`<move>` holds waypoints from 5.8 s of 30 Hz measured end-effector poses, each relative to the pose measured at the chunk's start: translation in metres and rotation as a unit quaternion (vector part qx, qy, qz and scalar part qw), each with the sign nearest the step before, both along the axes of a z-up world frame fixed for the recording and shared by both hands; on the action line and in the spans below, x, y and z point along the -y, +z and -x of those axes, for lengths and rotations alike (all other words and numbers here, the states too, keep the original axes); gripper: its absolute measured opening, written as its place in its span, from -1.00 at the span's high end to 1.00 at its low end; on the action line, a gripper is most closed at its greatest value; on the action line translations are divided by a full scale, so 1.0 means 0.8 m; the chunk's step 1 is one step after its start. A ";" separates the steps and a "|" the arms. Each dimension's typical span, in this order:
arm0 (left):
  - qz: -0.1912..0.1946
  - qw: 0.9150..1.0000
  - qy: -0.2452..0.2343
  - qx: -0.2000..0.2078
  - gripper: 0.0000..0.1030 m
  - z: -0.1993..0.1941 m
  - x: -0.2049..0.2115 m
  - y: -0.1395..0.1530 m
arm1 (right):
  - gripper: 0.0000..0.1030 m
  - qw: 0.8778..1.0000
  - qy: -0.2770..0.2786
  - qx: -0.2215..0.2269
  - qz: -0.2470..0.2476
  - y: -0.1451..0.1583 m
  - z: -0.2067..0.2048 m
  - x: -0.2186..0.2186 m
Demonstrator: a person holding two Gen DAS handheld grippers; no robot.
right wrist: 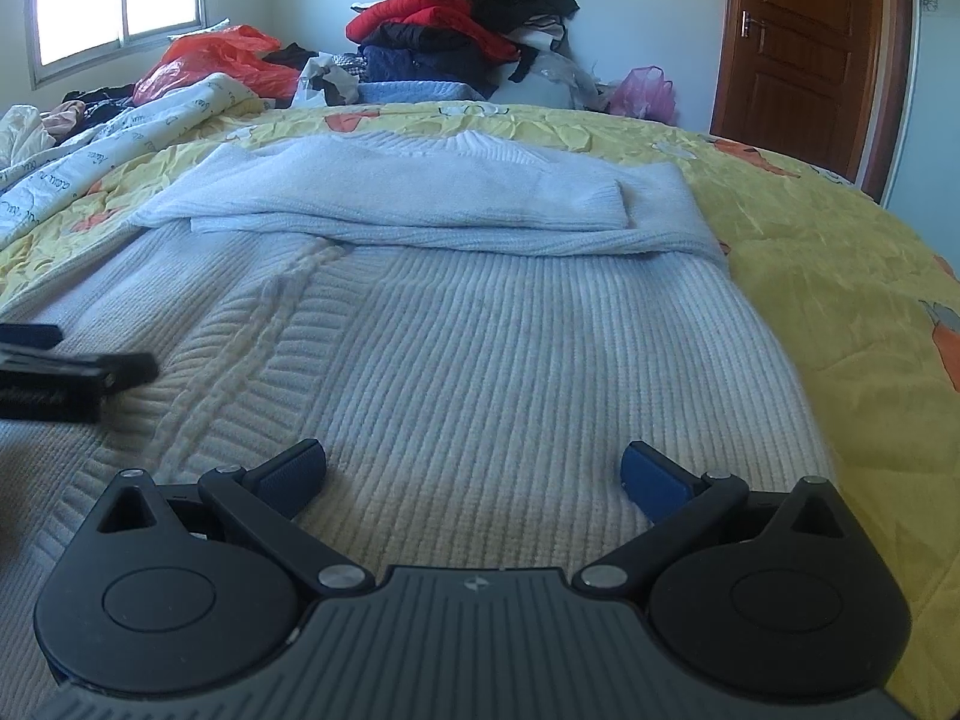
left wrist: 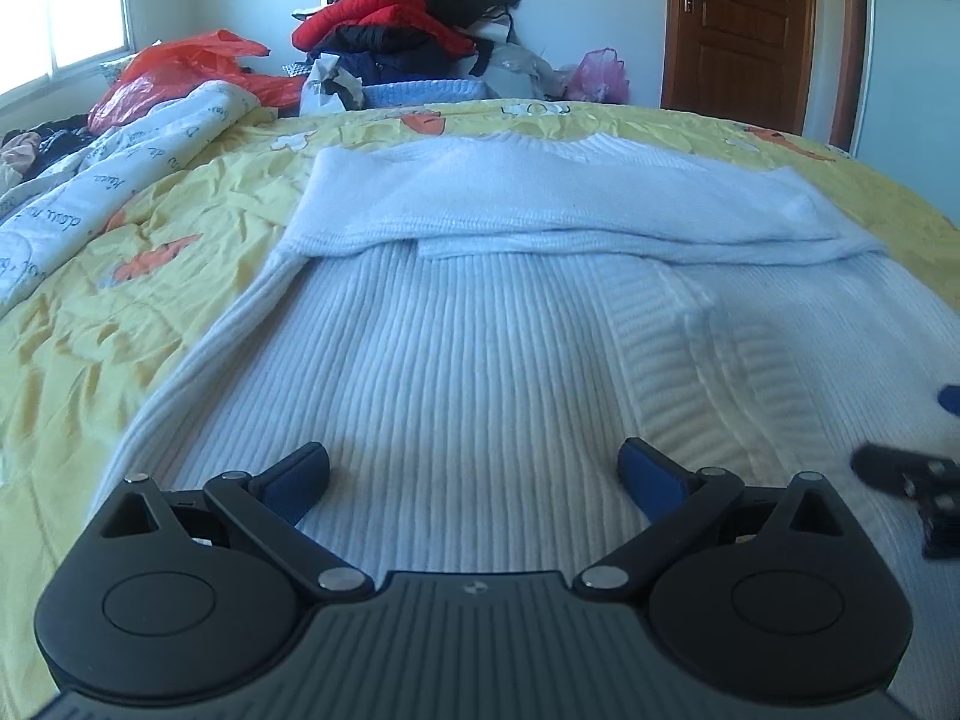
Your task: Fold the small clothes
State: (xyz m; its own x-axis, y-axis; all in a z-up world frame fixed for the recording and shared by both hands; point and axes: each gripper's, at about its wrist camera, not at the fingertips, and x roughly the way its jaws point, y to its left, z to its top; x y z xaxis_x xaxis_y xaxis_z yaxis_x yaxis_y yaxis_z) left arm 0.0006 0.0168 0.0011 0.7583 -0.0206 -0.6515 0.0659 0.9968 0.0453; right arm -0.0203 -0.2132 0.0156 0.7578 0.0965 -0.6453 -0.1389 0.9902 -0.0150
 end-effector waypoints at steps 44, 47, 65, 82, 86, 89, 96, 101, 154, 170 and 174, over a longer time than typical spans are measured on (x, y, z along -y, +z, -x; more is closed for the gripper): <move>0.010 1.000 0.014 0.023 -1.00 0.047 -0.003 -0.007 | -0.99 1.000 -0.015 0.023 0.007 -0.006 0.098 0.006; 0.010 1.000 0.014 0.023 -1.00 0.047 -0.003 -0.007 | -0.99 1.000 -0.014 0.022 0.005 -0.006 0.095 0.006; 0.005 0.999 0.013 0.039 -1.00 0.101 -0.004 -0.012 | -0.99 1.000 -0.014 0.022 0.004 -0.005 0.095 0.005; 0.002 0.999 0.014 0.040 -1.00 0.103 -0.005 -0.012 | -0.98 1.000 -0.017 0.022 0.008 -0.005 0.099 0.003; 0.003 0.999 0.014 0.040 -1.00 0.103 -0.005 -0.012 | -0.98 1.000 -0.016 0.021 0.006 -0.004 0.111 0.003; 0.003 0.999 0.014 0.040 -1.00 0.103 -0.005 -0.012 | -0.97 0.999 -0.010 0.037 0.010 -0.008 0.129 0.002; -0.005 0.999 0.020 0.039 -1.00 0.110 -0.003 -0.010 | -0.97 0.999 -0.003 0.037 0.011 -0.007 0.149 0.005; -0.005 0.999 0.016 0.045 -1.00 0.133 -0.004 -0.011 | -0.97 0.999 0.000 0.035 0.006 -0.008 0.157 0.008; 0.260 0.965 -0.001 -0.040 -0.86 0.158 -0.159 0.011 | -0.35 0.896 -0.028 -0.138 -0.422 -0.004 0.155 0.188; 0.420 0.904 -0.043 -0.070 0.21 0.159 -0.208 0.010 | -0.06 0.887 -0.035 -0.142 -0.437 -0.014 0.150 0.206; 0.392 0.912 -0.055 -0.102 0.02 0.151 -0.198 -0.001 | -0.07 0.886 -0.034 -0.140 -0.440 -0.014 0.150 0.206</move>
State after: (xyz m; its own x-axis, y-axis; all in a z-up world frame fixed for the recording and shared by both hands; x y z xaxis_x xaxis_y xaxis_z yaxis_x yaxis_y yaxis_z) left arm -0.1203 0.1753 0.0003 0.5882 -0.6101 -0.5309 0.0945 0.7038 -0.7041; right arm -0.1402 -0.3779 0.0046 0.6028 0.6165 -0.5066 0.0459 0.6071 0.7933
